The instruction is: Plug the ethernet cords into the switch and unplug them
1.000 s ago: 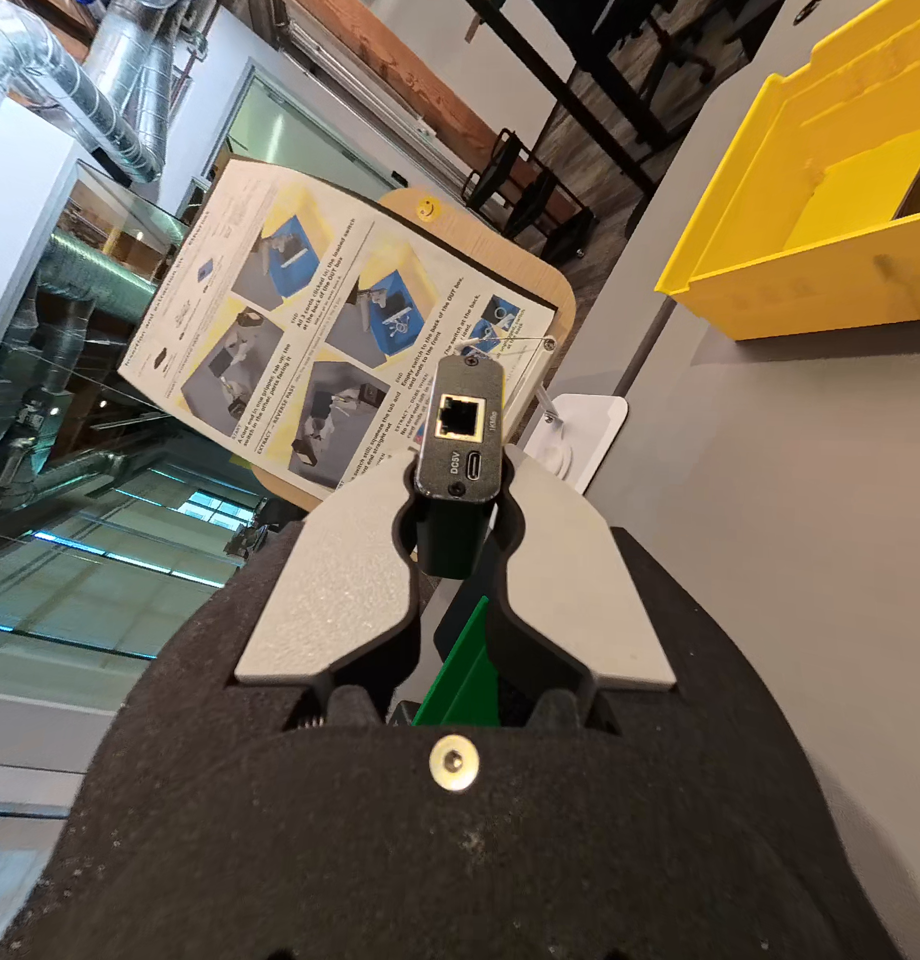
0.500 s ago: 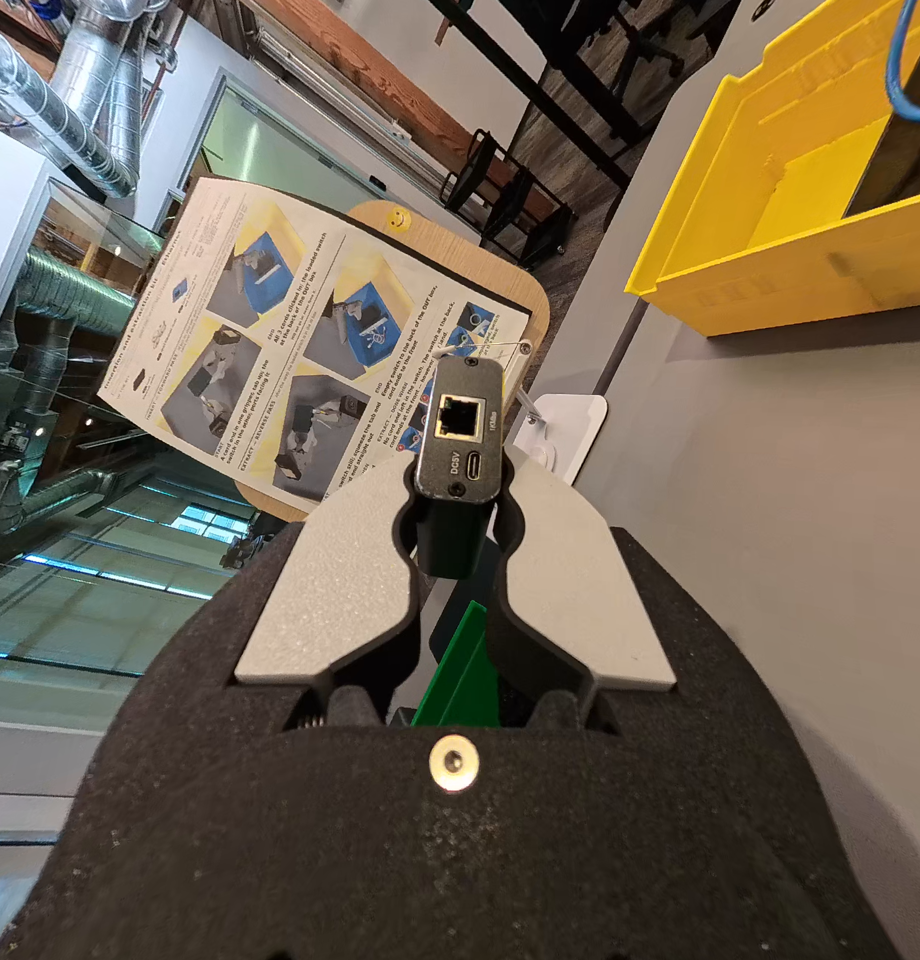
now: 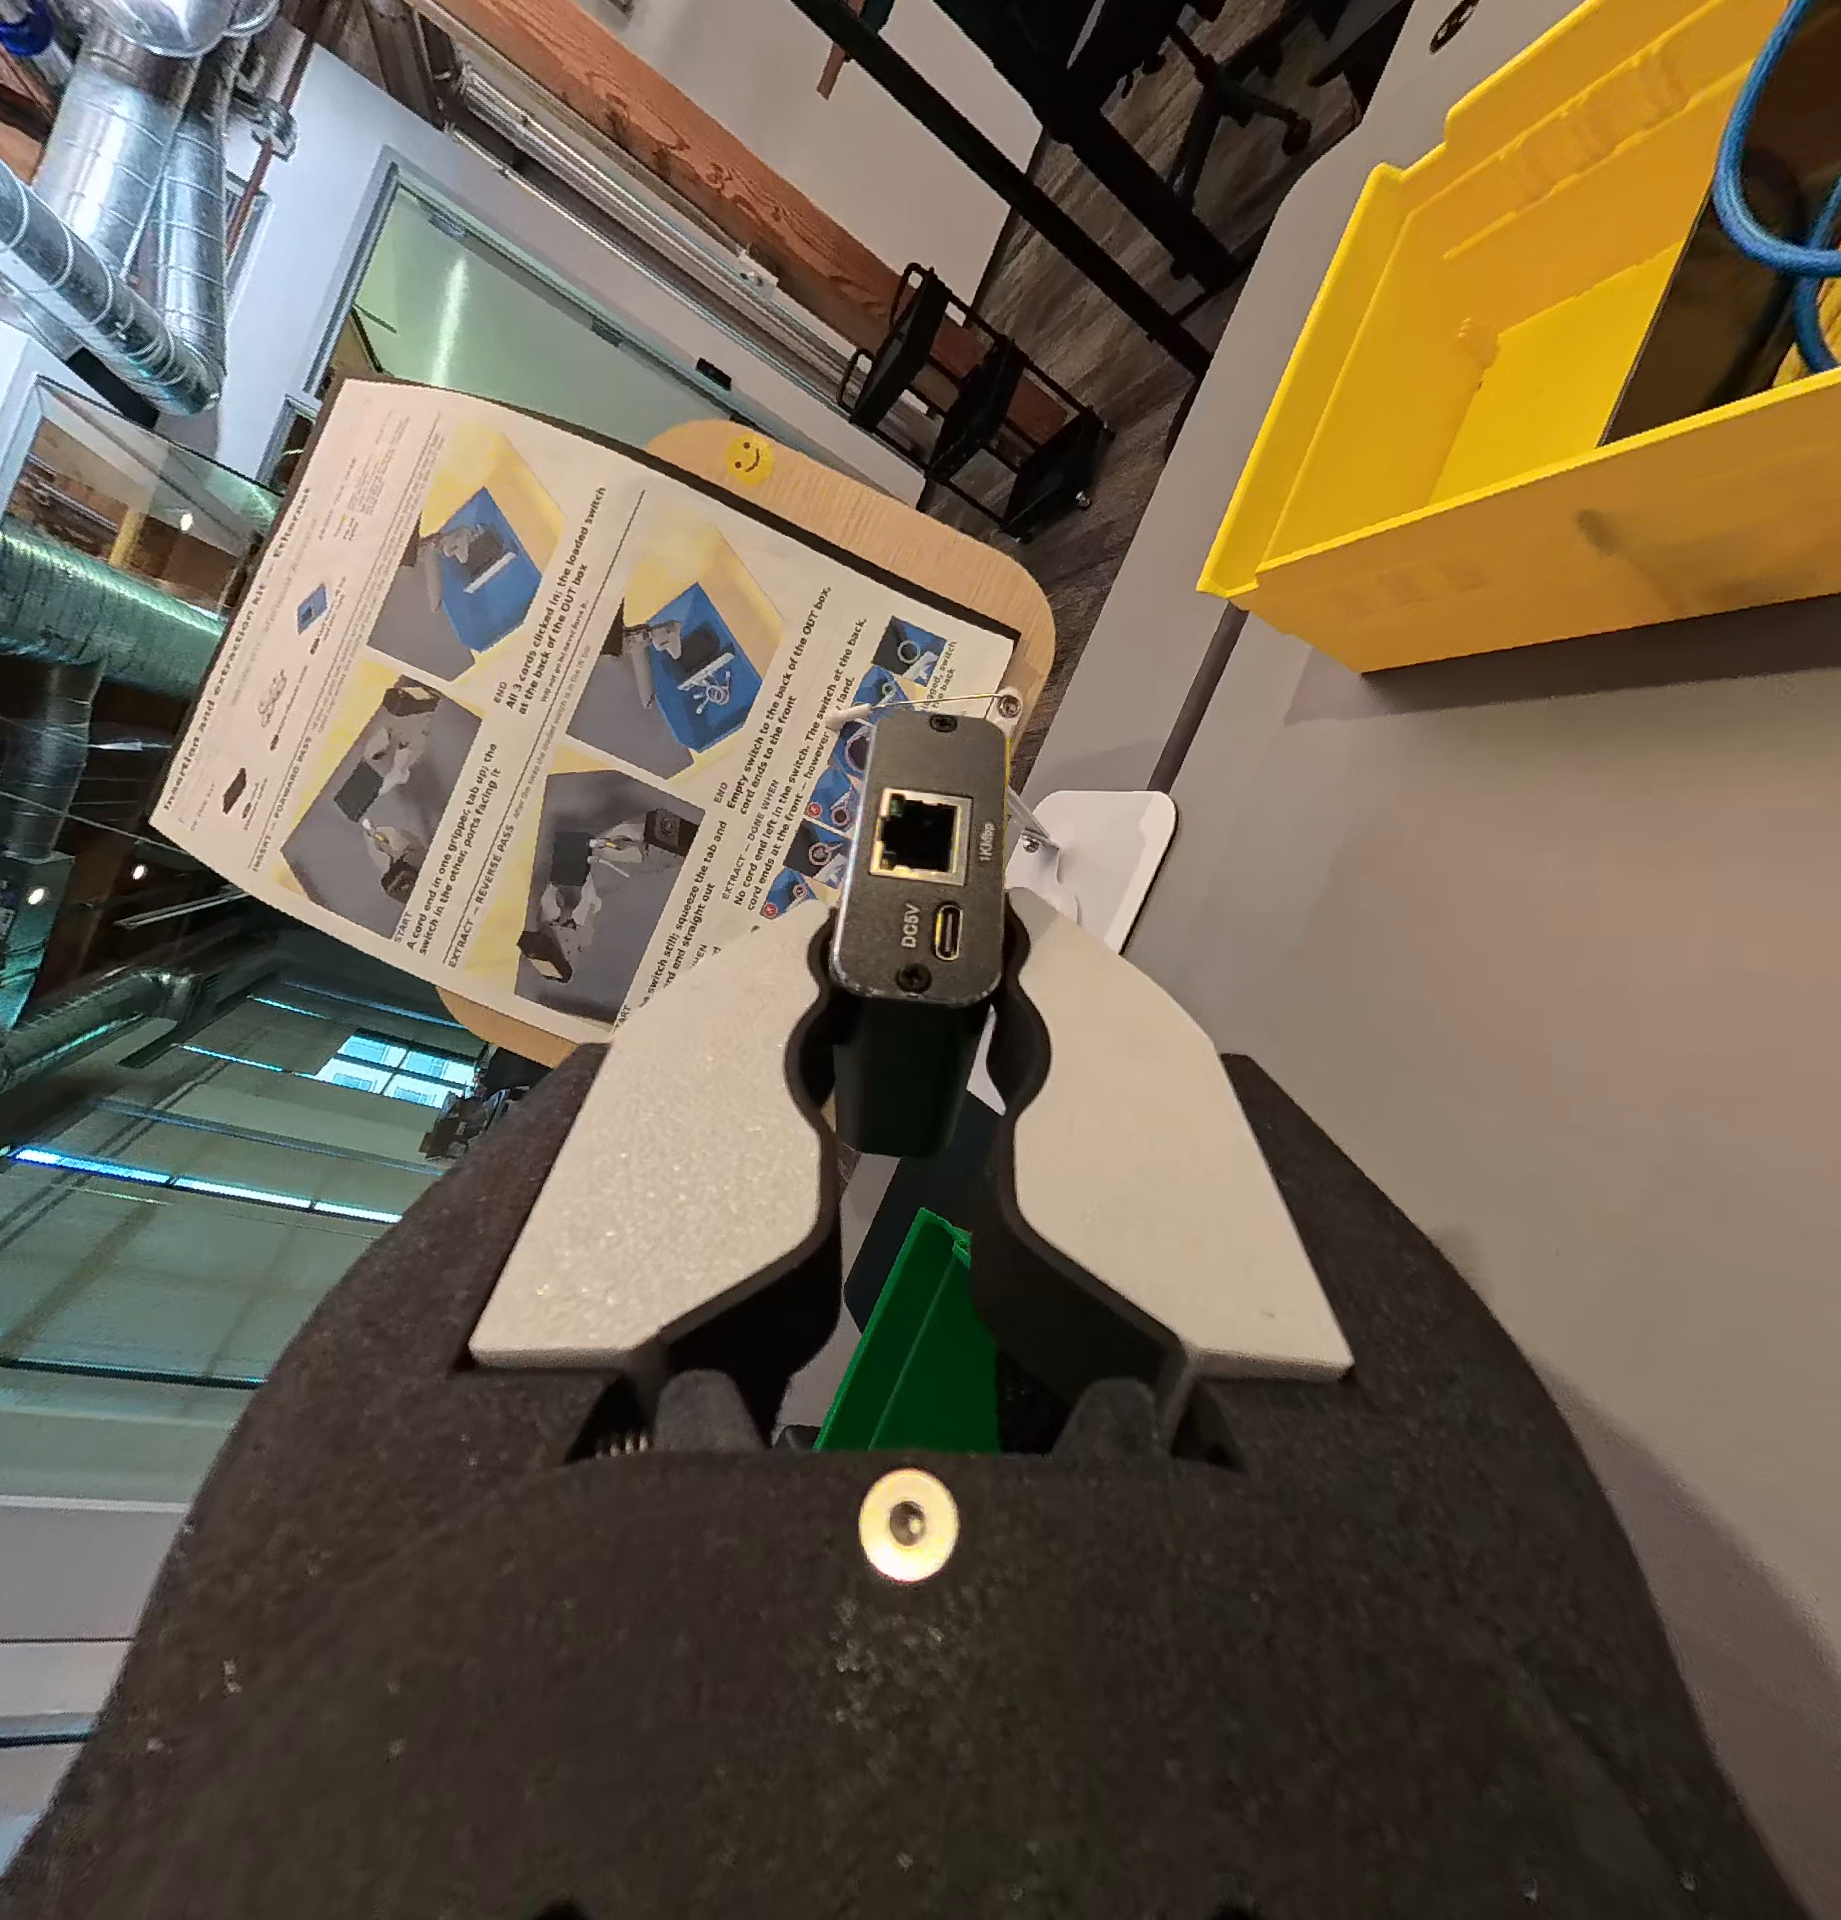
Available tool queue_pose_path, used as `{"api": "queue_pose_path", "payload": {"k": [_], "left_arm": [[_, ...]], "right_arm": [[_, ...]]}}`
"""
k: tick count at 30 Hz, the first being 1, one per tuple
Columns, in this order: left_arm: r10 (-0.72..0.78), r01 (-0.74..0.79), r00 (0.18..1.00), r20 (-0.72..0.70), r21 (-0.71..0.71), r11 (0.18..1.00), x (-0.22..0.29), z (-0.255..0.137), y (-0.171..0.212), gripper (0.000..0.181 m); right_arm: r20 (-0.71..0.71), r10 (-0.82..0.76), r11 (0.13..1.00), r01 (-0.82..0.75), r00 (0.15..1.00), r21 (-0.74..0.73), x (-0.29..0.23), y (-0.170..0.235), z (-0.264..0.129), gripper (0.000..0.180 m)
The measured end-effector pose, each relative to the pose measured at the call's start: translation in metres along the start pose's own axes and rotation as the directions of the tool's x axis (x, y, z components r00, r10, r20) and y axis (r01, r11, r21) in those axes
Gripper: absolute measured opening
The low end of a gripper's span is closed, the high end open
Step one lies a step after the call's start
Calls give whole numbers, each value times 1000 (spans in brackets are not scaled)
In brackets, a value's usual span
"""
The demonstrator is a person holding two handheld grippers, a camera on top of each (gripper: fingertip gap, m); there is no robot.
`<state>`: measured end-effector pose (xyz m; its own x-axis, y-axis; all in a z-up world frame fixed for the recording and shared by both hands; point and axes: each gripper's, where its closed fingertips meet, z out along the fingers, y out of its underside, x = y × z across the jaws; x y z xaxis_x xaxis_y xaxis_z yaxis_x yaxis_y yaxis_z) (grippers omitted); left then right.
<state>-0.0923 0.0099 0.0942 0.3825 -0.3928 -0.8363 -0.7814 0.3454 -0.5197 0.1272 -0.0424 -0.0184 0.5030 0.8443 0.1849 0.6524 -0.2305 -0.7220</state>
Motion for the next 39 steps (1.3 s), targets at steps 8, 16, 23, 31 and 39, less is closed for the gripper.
{"api": "queue_pose_path", "payload": {"k": [8, 16, 23, 31, 39], "left_arm": [[-12, 21, 996, -85, 101, 995, 15, -3, -18, 25], [104, -44, 976, -189, 296, 954, 46, -21, -53, 25], [202, -160, 967, -158, 242, 957, 57, -13, -49, 25], [217, -181, 964, -155, 220, 959, 63, -11, -51, 24], [222, -184, 961, -163, 220, 958, 68, -9, -53, 25]], "right_arm": [[-389, -378, 895, 439, 840, 78, 7, -79, -44, 42], [-527, -700, 535, 843, 482, 60, -83, -170, -11, 27], [-476, -792, 474, 876, 382, -87, -78, -183, 12, 31], [-413, -814, 499, 856, 408, -137, -75, -178, 25, 25], [-396, -795, 536, 838, 459, -105, -75, -174, 24, 25]]}}
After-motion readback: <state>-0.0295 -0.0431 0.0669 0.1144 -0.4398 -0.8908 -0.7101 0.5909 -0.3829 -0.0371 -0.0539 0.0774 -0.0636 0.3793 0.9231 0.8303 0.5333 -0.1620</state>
